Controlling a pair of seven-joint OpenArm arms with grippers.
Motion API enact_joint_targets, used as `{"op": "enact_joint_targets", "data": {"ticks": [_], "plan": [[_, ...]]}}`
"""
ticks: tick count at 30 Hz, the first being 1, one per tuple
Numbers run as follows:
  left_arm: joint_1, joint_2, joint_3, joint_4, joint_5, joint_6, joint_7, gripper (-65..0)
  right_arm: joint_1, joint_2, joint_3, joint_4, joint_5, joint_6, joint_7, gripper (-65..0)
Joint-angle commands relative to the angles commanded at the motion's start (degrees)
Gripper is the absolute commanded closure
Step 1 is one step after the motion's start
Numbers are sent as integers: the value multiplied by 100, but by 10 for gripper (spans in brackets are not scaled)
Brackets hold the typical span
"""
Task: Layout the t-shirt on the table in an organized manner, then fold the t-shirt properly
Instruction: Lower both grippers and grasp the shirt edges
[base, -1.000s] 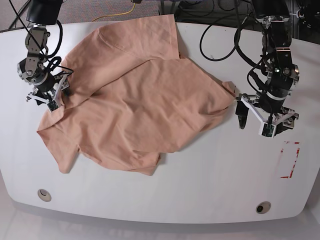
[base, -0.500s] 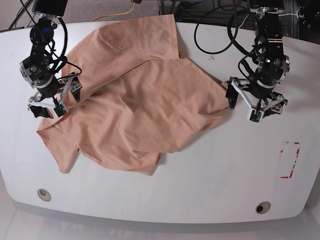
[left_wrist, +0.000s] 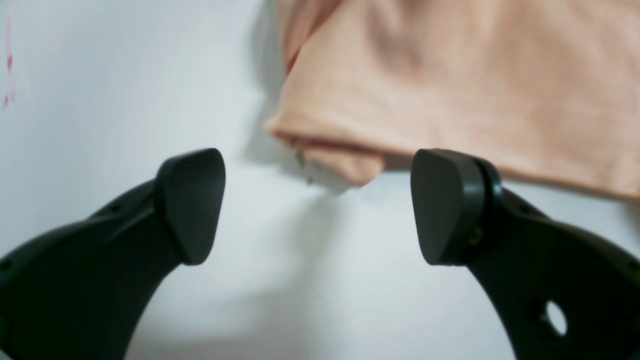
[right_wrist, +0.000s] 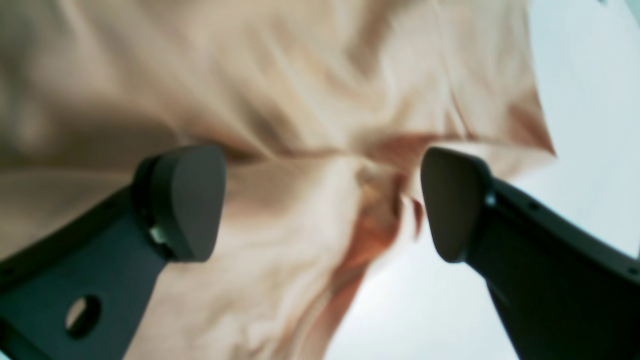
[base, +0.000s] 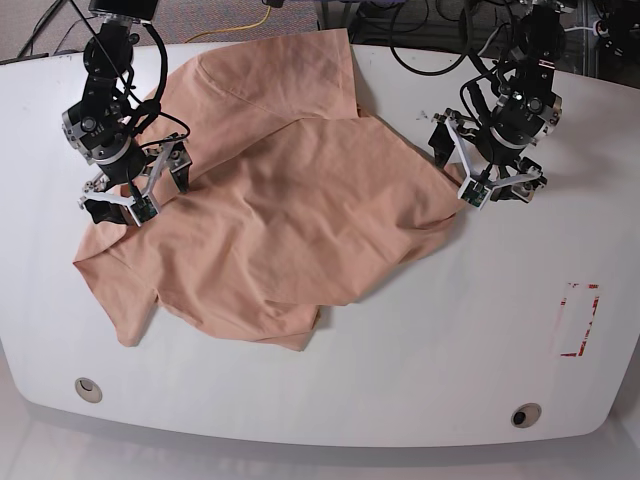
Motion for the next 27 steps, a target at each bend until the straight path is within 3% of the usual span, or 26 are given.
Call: {"op": "enact_joint_targets", "data": {"ticks": [13,18,27], "plan": [[-325,-123,18,-888,-18,0,-343,-557,-35,0,0,0,9,0,0,-591],[-651,-123,352,-1134,-18,0,-352,-556,-35,0,9,0,9,0,0,-591],[-642,-53,466,-1002,-44,0,-343,-556,-44,0,9,9,9,0,0,-591]]}}
